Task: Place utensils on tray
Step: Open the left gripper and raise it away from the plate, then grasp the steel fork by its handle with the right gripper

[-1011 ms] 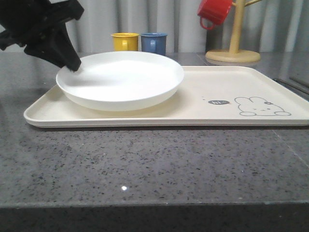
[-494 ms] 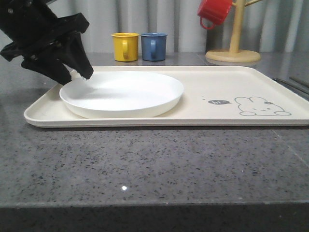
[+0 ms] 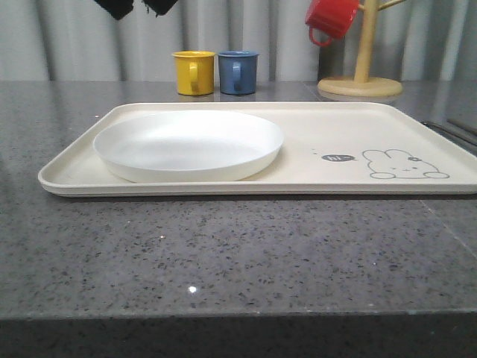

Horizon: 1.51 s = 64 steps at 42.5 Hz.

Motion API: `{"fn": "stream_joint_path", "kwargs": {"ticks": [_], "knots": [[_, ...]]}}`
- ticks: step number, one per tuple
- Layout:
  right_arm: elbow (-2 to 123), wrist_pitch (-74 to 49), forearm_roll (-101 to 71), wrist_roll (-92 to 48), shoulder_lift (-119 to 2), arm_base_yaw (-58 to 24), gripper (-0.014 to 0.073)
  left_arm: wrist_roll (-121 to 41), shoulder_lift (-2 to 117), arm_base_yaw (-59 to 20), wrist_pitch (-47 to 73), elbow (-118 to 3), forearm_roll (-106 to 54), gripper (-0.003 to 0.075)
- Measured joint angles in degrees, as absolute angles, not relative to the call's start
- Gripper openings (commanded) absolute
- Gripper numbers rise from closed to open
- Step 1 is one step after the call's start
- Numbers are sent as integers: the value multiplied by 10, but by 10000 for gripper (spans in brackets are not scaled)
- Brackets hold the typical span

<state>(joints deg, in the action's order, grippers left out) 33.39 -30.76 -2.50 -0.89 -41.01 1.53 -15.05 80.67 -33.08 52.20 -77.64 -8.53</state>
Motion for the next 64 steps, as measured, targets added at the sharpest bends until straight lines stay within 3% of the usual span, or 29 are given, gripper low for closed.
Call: {"fn": "stream_joint_path", "kwargs": {"ticks": [8, 15, 28, 41, 54, 64], "knots": [[334, -308, -25, -9, -410, 15, 509, -27, 725, -443, 538, -739, 53, 442], [334, -308, -25, -8, -410, 15, 509, -5, 650, -482, 528, -674, 67, 442], [353, -324, -25, -8, -425, 12, 509, 0, 563, -483, 525, -594, 67, 442], [479, -437, -25, -13, -566, -22, 503, 0, 561, -484, 523, -590, 67, 442], [608, -524, -25, -13, -732, -22, 324, 0, 561, -485, 523, -590, 67, 442], [687, -549, -25, -13, -833, -22, 307, 0, 561, -485, 523, -590, 67, 442]]}}
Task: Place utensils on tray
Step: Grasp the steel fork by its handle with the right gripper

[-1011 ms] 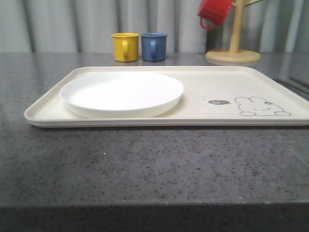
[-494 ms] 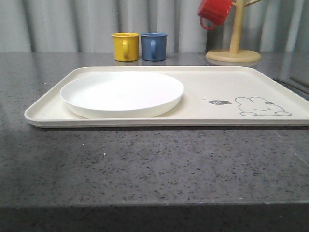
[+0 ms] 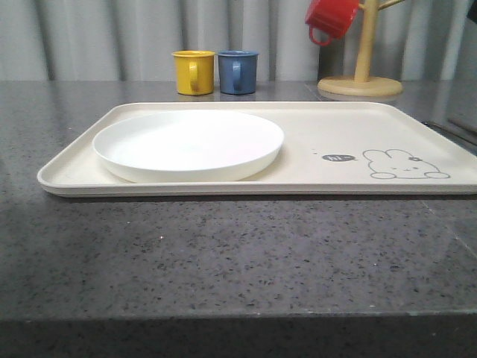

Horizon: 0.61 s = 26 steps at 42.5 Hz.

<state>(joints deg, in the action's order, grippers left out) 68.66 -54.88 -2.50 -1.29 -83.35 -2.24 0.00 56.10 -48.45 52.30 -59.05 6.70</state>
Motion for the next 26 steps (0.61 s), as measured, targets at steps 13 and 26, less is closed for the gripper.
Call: {"fn": "stream_joint_path", "kwargs": {"ticks": [13, 26], "knots": [[760, -568, -25, -13, -939, -22, 307, 0, 561, -485, 523, -590, 67, 442], [798, -580, -30, -13, -1002, -22, 279, 0, 561, -485, 523, -590, 67, 442]]}}
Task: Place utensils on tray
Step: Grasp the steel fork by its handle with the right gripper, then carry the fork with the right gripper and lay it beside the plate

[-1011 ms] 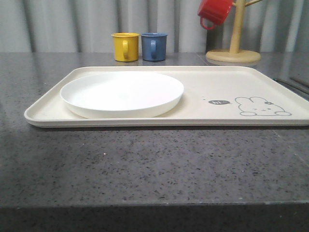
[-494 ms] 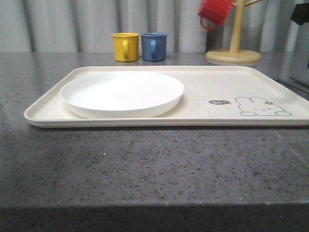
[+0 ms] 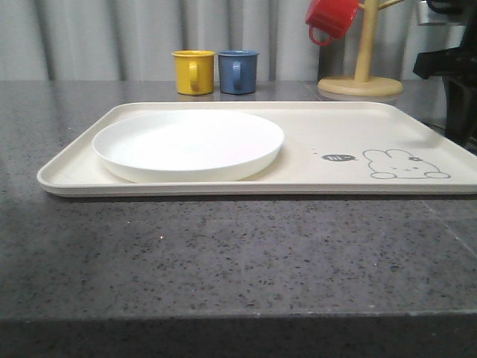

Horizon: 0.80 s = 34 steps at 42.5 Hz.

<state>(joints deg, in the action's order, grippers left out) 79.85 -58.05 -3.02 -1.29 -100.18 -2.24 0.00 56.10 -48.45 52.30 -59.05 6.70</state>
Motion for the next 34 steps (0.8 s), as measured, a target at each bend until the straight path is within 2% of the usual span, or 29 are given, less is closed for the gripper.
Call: {"fn": "stream_joint_path", "kwargs": {"ticks": [10, 15, 23, 34], "knots": [[804, -583, -33, -13, -1012, -22, 49, 0, 561, -485, 523, -590, 67, 442], [804, -584, -33, -13, -1012, -22, -34, 0, 561, -485, 523, -590, 67, 442], [809, -593, -35, -13, -1012, -22, -48, 0, 561, -485, 523, -590, 67, 442], [870, -666, -49, -13, -985, -31, -48, 0, 561, -485, 523, -590, 67, 442]]}}
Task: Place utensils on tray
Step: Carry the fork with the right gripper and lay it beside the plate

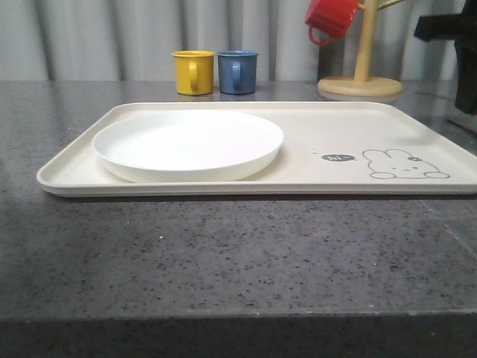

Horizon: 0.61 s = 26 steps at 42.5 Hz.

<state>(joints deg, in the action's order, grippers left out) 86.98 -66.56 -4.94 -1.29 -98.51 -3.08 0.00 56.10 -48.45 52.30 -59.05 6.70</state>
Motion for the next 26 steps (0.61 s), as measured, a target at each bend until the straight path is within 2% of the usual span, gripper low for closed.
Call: {"fn": "stream_joint_path", "kwargs": {"ticks": [7, 14, 26], "knots": [[922, -701, -87, -12, -977, -73, -46, 0, 561, -485, 523, -590, 67, 442], [959, -706, -110, 0, -983, -151, -46, 0, 561, -485, 523, -590, 67, 442], [1010, -711, -89, 136, -1068, -229, -46, 0, 561, -485, 523, -590, 67, 442]]}}
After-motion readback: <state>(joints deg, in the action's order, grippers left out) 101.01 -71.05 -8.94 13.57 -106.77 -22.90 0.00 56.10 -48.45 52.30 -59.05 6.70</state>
